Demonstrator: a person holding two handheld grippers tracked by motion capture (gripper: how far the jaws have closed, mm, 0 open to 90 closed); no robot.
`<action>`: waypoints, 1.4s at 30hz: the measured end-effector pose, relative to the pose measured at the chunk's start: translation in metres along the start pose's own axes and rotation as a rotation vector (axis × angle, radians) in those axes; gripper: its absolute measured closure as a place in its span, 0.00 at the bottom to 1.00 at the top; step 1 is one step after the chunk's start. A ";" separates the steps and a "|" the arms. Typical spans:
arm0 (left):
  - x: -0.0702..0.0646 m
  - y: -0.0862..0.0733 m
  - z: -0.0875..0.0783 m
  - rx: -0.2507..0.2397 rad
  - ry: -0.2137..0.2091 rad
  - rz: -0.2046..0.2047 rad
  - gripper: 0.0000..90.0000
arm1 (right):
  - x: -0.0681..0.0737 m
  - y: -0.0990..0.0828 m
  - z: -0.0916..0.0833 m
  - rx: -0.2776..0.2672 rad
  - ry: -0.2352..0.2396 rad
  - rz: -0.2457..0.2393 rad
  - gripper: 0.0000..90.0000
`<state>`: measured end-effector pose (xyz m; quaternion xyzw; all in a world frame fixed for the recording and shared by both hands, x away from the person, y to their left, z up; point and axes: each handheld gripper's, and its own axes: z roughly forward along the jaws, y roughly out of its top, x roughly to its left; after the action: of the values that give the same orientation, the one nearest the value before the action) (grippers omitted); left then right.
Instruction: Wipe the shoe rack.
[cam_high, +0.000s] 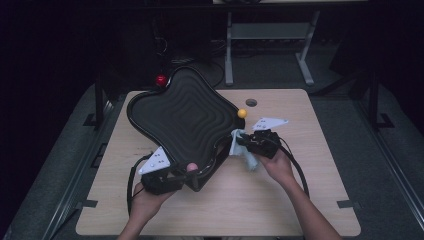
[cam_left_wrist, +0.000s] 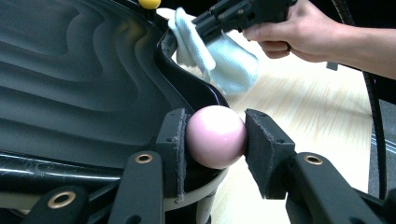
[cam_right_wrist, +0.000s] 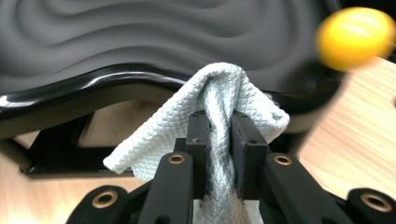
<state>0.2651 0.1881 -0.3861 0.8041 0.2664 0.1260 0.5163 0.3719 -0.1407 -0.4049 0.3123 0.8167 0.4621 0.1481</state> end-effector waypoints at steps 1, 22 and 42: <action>0.000 0.000 0.000 0.000 0.000 0.000 0.67 | 0.003 0.001 0.000 0.005 -0.005 -0.026 0.87; 0.000 -0.001 -0.002 -0.004 -0.006 0.004 0.67 | -0.044 0.003 0.004 -0.005 -0.057 0.088 0.88; 0.003 -0.002 -0.003 -0.001 -0.011 0.003 0.67 | -0.006 -0.007 0.011 -0.039 0.034 0.066 0.87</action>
<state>0.2659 0.1926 -0.3865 0.8048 0.2622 0.1223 0.5183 0.3793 -0.1397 -0.4174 0.3281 0.7991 0.4879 0.1252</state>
